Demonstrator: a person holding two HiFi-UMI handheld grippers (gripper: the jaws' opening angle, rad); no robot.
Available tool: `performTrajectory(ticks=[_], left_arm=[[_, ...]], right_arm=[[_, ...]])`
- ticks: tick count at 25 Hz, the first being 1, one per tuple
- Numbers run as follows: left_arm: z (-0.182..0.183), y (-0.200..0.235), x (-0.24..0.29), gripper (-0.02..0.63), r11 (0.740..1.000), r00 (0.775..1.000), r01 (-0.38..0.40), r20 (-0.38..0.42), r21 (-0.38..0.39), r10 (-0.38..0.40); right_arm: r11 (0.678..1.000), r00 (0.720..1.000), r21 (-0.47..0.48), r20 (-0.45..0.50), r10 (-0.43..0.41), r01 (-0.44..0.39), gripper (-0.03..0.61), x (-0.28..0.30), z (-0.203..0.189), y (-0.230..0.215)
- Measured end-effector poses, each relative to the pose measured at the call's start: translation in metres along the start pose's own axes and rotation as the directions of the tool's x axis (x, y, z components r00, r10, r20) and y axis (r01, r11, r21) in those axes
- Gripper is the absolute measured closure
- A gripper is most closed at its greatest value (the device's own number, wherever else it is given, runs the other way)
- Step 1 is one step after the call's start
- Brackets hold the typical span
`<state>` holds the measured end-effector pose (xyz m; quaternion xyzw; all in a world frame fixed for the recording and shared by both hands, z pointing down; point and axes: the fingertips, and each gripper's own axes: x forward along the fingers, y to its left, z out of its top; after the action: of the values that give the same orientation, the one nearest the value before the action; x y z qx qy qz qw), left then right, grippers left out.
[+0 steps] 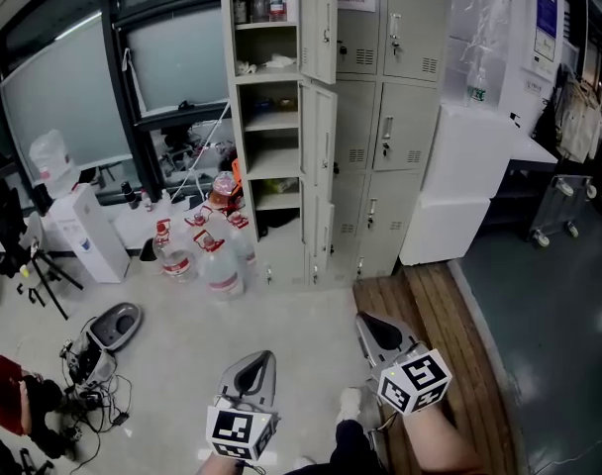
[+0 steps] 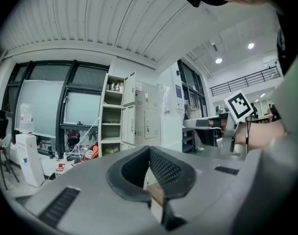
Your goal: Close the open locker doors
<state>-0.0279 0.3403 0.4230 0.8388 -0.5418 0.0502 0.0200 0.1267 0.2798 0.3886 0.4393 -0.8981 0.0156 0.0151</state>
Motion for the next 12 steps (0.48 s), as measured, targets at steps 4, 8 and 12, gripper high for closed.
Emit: performTrajectory(ticks=[4, 8, 12], left_arm=[[0.002, 0.008, 0.019, 0.609, 1.0, 1.0, -0.01, 0.0, -0.003, 0.01], [0.004, 0.021, 0.044, 0.609, 1.0, 1.0, -0.02, -0.001, -0.007, 0.02], [0.006, 0.033, 0.074, 0.609, 0.999, 1.0, -0.02, -0.007, -0.025, 0.02]], right_arm=[[1.0, 1.0, 0.006, -0.005, 0.009, -0.009, 0.583, 0.021, -0.001, -0.014], [1.0, 1.0, 0.01, -0.014, 0.017, -0.017, 0.583, 0.048, -0.003, -0.033], [1.0, 1.0, 0.009, -0.025, 0.019, -0.019, 0.583, 0.076, -0.002, -0.054]])
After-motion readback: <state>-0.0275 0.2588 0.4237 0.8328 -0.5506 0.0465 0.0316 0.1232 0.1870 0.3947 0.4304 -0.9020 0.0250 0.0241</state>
